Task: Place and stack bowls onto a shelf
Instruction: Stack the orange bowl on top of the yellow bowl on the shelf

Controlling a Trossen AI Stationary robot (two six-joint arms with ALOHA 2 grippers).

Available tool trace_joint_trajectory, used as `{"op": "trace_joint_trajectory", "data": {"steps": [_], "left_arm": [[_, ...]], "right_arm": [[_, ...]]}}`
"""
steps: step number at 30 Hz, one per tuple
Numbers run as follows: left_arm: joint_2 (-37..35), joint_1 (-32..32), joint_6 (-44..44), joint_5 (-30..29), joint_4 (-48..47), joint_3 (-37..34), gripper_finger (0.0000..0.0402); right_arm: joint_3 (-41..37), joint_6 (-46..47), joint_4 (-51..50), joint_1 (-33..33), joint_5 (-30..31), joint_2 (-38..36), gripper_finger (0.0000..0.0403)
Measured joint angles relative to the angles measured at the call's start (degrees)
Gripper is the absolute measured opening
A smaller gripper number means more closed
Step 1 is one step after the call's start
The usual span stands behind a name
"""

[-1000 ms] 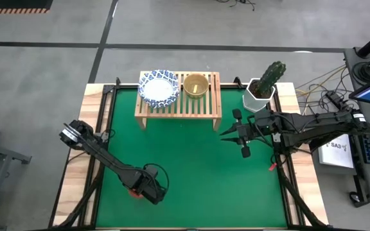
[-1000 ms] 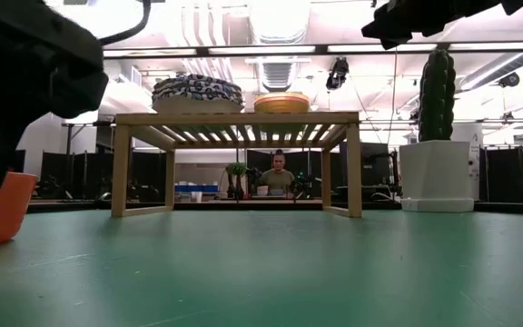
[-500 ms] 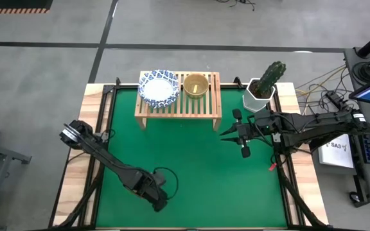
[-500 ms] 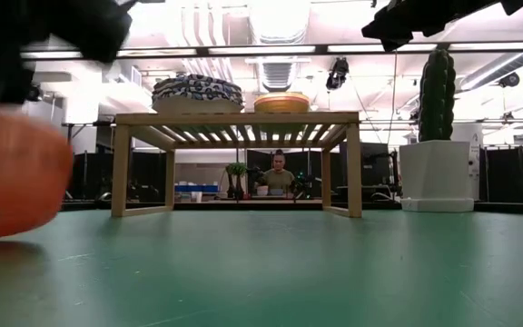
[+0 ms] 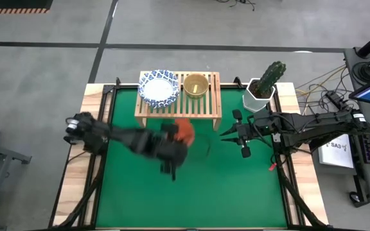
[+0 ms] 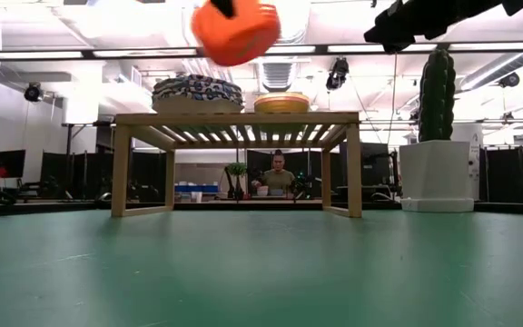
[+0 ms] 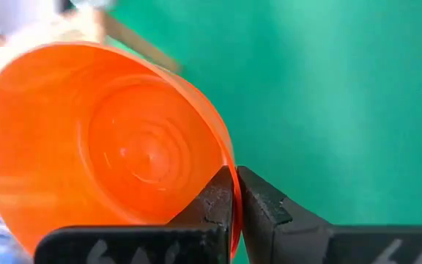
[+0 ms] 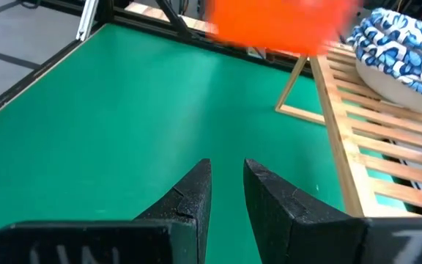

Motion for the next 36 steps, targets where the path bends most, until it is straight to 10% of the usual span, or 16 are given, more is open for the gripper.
{"op": "trace_joint_trajectory", "data": {"steps": [9, 16, 36], "left_arm": [[0.0, 21.3, 23.6, 0.7, 6.4, 7.3, 0.0], [0.1, 33.5, 26.8, 16.6, 18.6, 5.8, 0.0], [5.8, 38.1, 25.1, 18.8, 21.9, 5.6, 0.0049]], "right_arm": [[0.0, 0.9, -0.2, 0.0, 0.1, 0.0, 0.007], [0.0, 1.0, -0.5, 0.0, 0.3, 0.0, 0.007], [0.0, 1.0, -1.4, 0.0, 0.4, 0.0, 0.007]]}}
